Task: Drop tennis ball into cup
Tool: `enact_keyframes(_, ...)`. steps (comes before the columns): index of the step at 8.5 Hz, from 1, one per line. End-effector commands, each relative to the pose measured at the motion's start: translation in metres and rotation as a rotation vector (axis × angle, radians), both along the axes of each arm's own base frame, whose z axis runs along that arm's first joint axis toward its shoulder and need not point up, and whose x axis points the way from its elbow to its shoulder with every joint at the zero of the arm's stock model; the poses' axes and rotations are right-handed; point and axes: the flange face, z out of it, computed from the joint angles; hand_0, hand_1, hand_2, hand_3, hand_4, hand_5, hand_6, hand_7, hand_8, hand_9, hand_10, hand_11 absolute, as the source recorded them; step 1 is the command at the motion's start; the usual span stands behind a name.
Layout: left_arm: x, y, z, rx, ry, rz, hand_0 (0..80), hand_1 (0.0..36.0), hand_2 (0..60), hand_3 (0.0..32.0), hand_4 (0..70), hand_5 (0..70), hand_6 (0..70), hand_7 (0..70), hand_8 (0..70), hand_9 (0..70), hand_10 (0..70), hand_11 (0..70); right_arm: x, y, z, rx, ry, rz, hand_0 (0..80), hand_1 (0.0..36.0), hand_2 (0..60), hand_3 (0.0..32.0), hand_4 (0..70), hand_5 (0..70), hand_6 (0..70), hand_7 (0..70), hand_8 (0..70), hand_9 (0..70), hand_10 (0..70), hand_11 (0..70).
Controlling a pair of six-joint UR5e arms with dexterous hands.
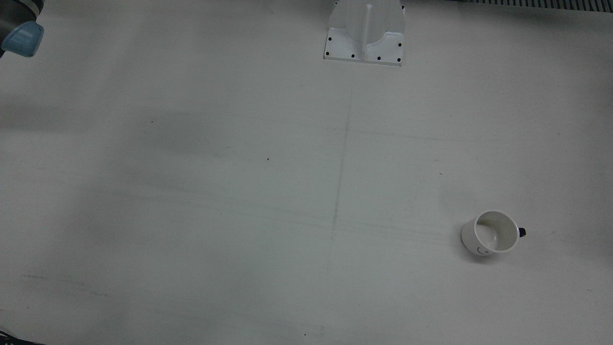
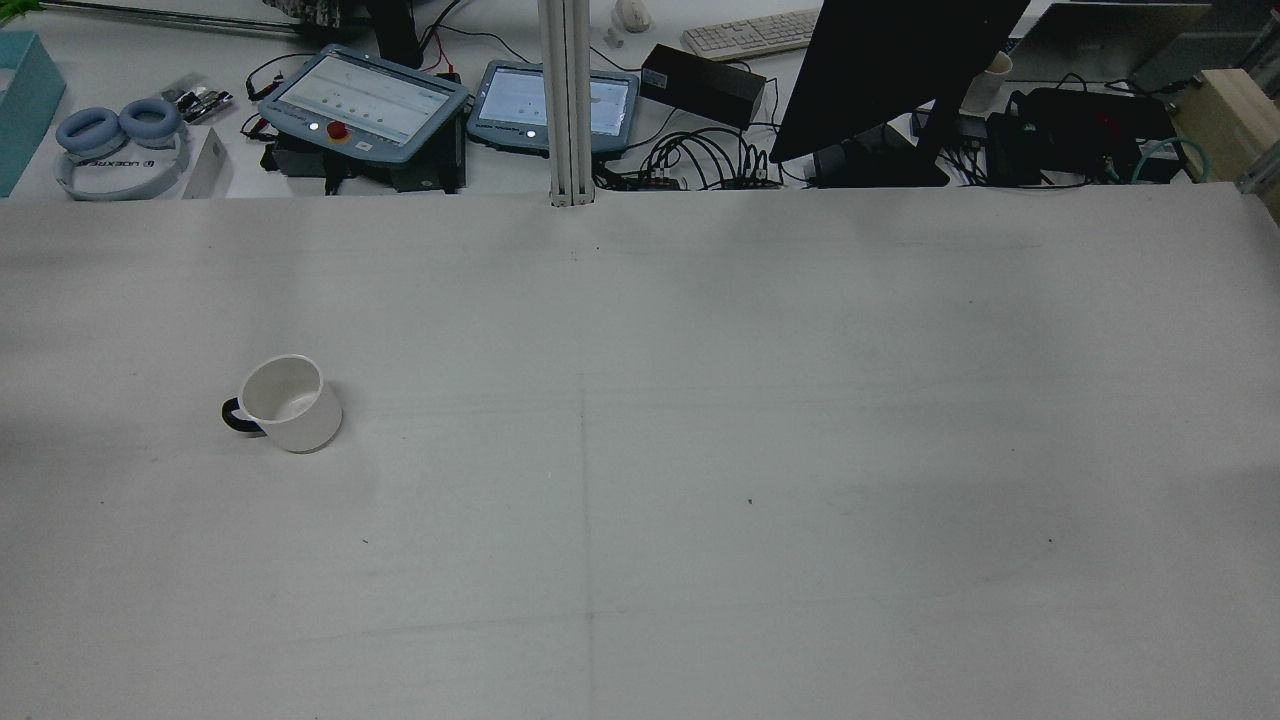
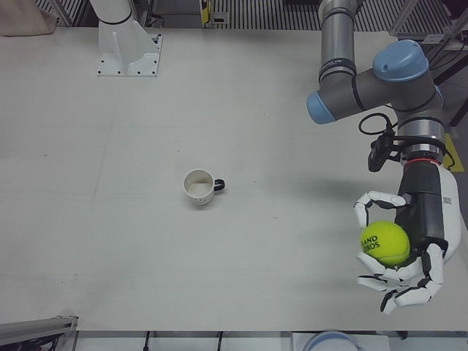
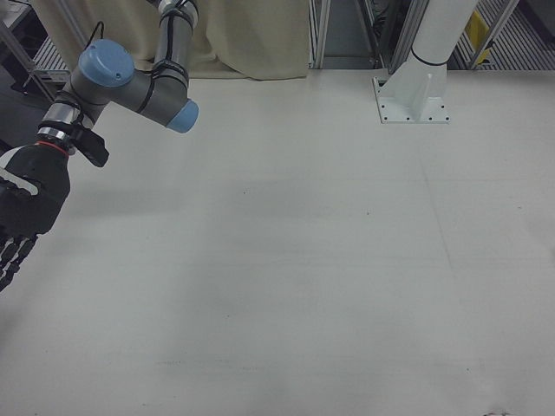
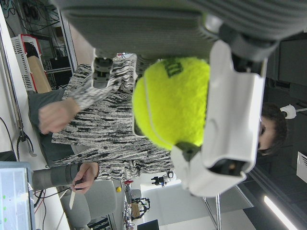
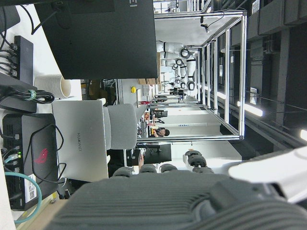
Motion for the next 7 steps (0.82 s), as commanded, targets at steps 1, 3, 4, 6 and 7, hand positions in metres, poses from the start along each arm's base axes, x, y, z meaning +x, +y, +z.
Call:
enact_keyframes(1,0.0,0.001,0.001,-0.001,0.001,0.0,80.0,36.0,60.0,18.2,6.8,31.9,70.0,64.6,35.2,33.3,7.1,15.0,0.0,0.0,0.0,0.0,0.0,0.0,0.0,0.0,0.0,0.0,0.0,0.0,0.0,0.0,0.0,0.0,0.0,0.0)
enact_keyframes(3,0.006,0.0,-0.029,0.058,0.007,0.011,80.0,36.0,60.0,18.2,7.1,31.8,70.0,64.5,35.1,33.3,7.3,15.2,0.0,0.0,0.0,0.0,0.0,0.0,0.0,0.0,0.0,0.0,0.0,0.0,0.0,0.0,0.0,0.0,0.0,0.0)
enact_keyframes(4,0.024,0.0,-0.06,0.117,0.01,0.035,80.0,36.0,60.0,18.2,7.2,31.8,70.0,64.3,35.1,33.3,7.3,15.2,0.0,0.0,0.0,0.0,0.0,0.0,0.0,0.0,0.0,0.0,0.0,0.0,0.0,0.0,0.0,0.0,0.0,0.0)
enact_keyframes(6,0.107,0.005,-0.079,0.155,0.028,0.162,80.0,36.0,60.0,17.0,8.3,31.1,70.0,65.2,35.1,33.6,7.7,15.5,0.0,0.0,0.0,0.0,0.0,0.0,0.0,0.0,0.0,0.0,0.0,0.0,0.0,0.0,0.0,0.0,0.0,0.0)
enact_keyframes(7,0.157,0.011,-0.087,0.17,0.038,0.237,80.0,36.0,60.0,18.8,5.8,29.1,70.0,64.9,34.0,33.1,7.5,14.9,0.0,0.0,-0.001,0.001,0.0,0.0,0.0,0.0,0.0,0.0,0.0,0.0,0.0,0.0,0.0,0.0,0.0,0.0)
